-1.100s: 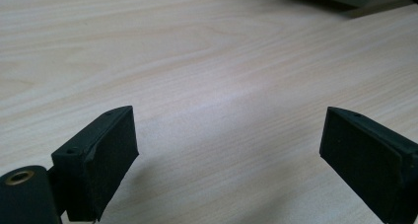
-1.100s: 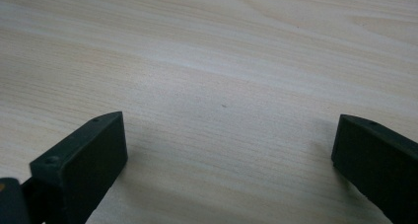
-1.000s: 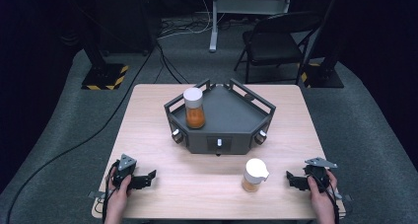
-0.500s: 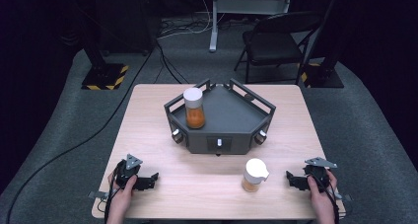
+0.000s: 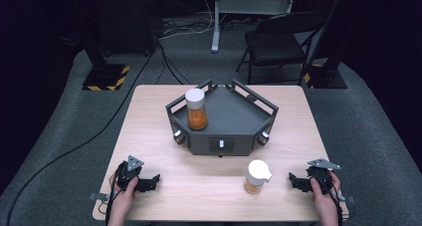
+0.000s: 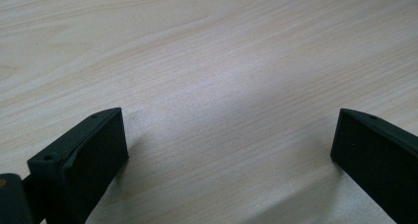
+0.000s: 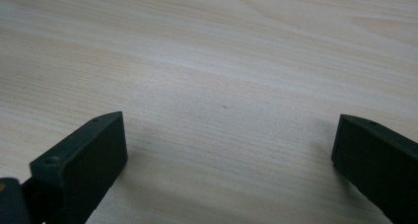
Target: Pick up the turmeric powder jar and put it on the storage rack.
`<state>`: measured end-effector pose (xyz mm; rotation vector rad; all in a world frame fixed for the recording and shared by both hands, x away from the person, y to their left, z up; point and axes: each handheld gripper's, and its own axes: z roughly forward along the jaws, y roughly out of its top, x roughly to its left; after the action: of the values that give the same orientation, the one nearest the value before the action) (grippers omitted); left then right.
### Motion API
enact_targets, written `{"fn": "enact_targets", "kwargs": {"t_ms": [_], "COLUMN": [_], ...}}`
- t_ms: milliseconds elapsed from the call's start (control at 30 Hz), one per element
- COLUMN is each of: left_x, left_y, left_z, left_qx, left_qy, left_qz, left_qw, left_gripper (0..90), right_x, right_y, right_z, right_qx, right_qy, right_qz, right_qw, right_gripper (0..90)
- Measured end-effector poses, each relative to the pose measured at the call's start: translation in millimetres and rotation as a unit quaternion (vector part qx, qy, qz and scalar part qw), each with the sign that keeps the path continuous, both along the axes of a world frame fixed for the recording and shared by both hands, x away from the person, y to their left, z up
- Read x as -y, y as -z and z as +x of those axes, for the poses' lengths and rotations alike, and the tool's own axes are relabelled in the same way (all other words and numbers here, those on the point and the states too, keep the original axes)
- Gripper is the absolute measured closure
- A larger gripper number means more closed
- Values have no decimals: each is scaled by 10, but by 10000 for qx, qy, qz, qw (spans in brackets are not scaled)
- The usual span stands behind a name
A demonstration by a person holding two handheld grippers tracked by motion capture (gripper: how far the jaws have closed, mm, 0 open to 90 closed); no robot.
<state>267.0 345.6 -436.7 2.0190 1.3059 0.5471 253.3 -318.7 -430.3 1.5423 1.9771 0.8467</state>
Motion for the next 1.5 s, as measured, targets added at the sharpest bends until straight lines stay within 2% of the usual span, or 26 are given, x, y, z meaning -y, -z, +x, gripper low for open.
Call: {"fn": "enact_targets", "kwargs": {"t_ms": [367, 600, 700, 800, 1067, 1333, 1500], "left_x": [-4, -3, -3, -2, -1, -2, 0], "left_y": [0, -1, -1, 1, 1, 0, 0], "left_z": [4, 6, 6, 5, 4, 5, 4], "left_qx": [-6, -9, -8, -5, -4, -6, -7], "left_qy": [9, 12, 11, 2, 2, 7, 3], "left_qz": [-8, -7, -7, -17, -17, -8, -9], "left_qw": [10000, 10000, 10000, 10000, 10000, 10000, 10000], "left_gripper": [1, 0, 0, 0, 0, 0, 0], "right_x": [15, 143, 152, 168, 184, 120, 65], "right_y": [0, 19, 19, 2, -108, -199, -237], "right_z": [0, -28, -63, -108, -279, -404, -498], "right_qx": [1, 42, 49, 36, 297, 387, 437], "right_qy": [-28, -96, -108, -183, -400, -741, -1043], "right_qz": [18, 342, 395, 457, 601, 695, 853], "right_qw": [10000, 9994, 9992, 9988, 9970, 9941, 9899], "right_gripper": [0, 3, 15, 28, 25, 26, 27]}}
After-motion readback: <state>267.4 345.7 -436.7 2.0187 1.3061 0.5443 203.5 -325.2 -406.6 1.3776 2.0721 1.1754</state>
